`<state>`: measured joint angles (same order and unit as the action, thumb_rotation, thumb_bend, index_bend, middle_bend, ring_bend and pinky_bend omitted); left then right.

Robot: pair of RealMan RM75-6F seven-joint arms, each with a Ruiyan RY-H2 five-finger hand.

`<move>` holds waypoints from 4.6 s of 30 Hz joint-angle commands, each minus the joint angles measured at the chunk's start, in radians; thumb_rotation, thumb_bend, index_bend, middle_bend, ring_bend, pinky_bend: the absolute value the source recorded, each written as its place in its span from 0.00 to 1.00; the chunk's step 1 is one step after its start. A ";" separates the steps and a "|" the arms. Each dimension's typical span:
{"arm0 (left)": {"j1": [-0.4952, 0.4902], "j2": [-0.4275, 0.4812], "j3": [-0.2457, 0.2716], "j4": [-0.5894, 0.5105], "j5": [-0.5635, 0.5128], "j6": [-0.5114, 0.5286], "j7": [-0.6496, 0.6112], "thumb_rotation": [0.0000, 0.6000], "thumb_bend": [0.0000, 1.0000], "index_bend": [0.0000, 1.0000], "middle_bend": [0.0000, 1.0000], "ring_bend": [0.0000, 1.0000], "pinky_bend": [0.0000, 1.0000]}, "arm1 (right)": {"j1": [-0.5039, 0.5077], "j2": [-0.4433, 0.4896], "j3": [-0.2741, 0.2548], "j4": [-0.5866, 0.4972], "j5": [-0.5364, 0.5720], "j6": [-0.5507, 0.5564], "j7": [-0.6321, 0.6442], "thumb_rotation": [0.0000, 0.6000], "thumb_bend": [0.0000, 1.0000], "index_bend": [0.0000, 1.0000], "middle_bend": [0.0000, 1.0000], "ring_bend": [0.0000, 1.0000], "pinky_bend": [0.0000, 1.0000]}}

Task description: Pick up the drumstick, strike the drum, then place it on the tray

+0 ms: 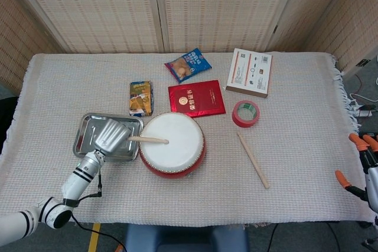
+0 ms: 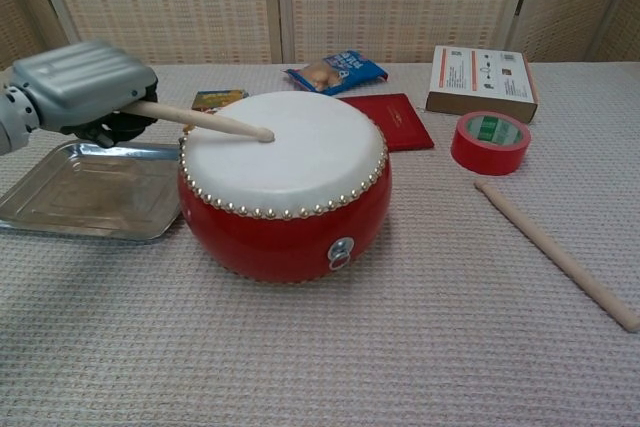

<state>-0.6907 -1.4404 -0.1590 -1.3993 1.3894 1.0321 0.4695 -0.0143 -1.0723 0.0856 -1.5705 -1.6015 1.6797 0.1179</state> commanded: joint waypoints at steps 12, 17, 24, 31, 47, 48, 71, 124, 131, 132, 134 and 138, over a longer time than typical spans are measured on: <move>-0.033 0.008 0.037 0.022 -0.013 -0.041 0.038 1.00 0.49 1.00 1.00 1.00 1.00 | 0.002 -0.002 0.001 0.001 0.006 -0.002 -0.002 1.00 0.25 0.07 0.17 0.00 0.01; -0.013 0.015 0.012 -0.045 -0.043 0.000 -0.014 1.00 0.49 1.00 1.00 1.00 1.00 | 0.000 -0.006 0.000 0.005 0.003 0.001 0.003 1.00 0.25 0.07 0.17 0.00 0.01; 0.012 0.060 0.008 -0.123 -0.022 0.038 -0.126 1.00 0.49 1.00 1.00 1.00 1.00 | 0.001 -0.011 -0.001 0.017 0.008 -0.003 0.014 1.00 0.25 0.07 0.17 0.00 0.01; -0.013 0.052 0.064 -0.070 -0.006 -0.028 -0.012 1.00 0.49 1.00 1.00 1.00 1.00 | 0.002 -0.012 -0.002 0.018 0.009 -0.008 0.015 1.00 0.25 0.07 0.17 0.00 0.01; -0.004 0.075 0.049 -0.100 -0.020 -0.008 -0.083 1.00 0.49 1.00 1.00 1.00 1.00 | 0.004 0.009 -0.018 -0.013 0.034 -0.055 -0.006 1.00 0.25 0.07 0.17 0.00 0.01; -0.008 0.062 0.059 -0.077 -0.014 -0.013 -0.052 1.00 0.49 1.00 1.00 1.00 1.00 | 0.004 0.017 -0.022 -0.023 0.042 -0.071 -0.015 1.00 0.25 0.07 0.17 0.00 0.01; 0.001 0.019 0.072 -0.046 -0.033 -0.001 -0.019 1.00 0.49 1.00 1.00 1.00 1.00 | 0.027 0.050 -0.056 -0.054 0.030 -0.152 -0.022 1.00 0.25 0.00 0.07 0.00 0.00; 0.047 0.082 -0.005 -0.209 -0.139 0.084 -0.039 1.00 0.49 1.00 1.00 0.98 1.00 | 0.033 0.035 -0.056 -0.046 0.061 -0.171 -0.016 1.00 0.25 0.00 0.05 0.00 0.00; 0.034 0.041 0.056 -0.142 -0.133 0.041 0.066 1.00 0.49 1.00 1.00 0.98 1.00 | 0.037 0.031 -0.051 -0.042 0.067 -0.174 -0.017 1.00 0.25 0.00 0.05 0.00 0.00; 0.031 0.034 0.063 -0.131 -0.129 0.038 0.087 1.00 0.49 1.00 1.00 0.98 1.00 | 0.038 0.031 -0.051 -0.042 0.067 -0.177 -0.019 1.00 0.25 0.00 0.05 0.00 0.00; 0.025 0.025 0.078 -0.116 -0.125 0.027 0.126 1.00 0.49 1.00 1.00 0.98 1.00 | 0.041 0.032 -0.049 -0.044 0.068 -0.181 -0.023 1.00 0.25 0.00 0.05 0.00 0.00; 0.029 0.025 0.059 -0.149 -0.147 0.028 0.081 1.00 0.49 1.00 1.00 0.98 1.00 | 0.044 0.032 -0.046 -0.046 0.073 -0.184 -0.028 1.00 0.25 0.00 0.05 0.00 0.00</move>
<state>-0.6626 -1.4112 -0.0886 -1.5306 1.2555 1.0616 0.5994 0.0293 -1.0404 0.0392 -1.6163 -1.5289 1.4962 0.0905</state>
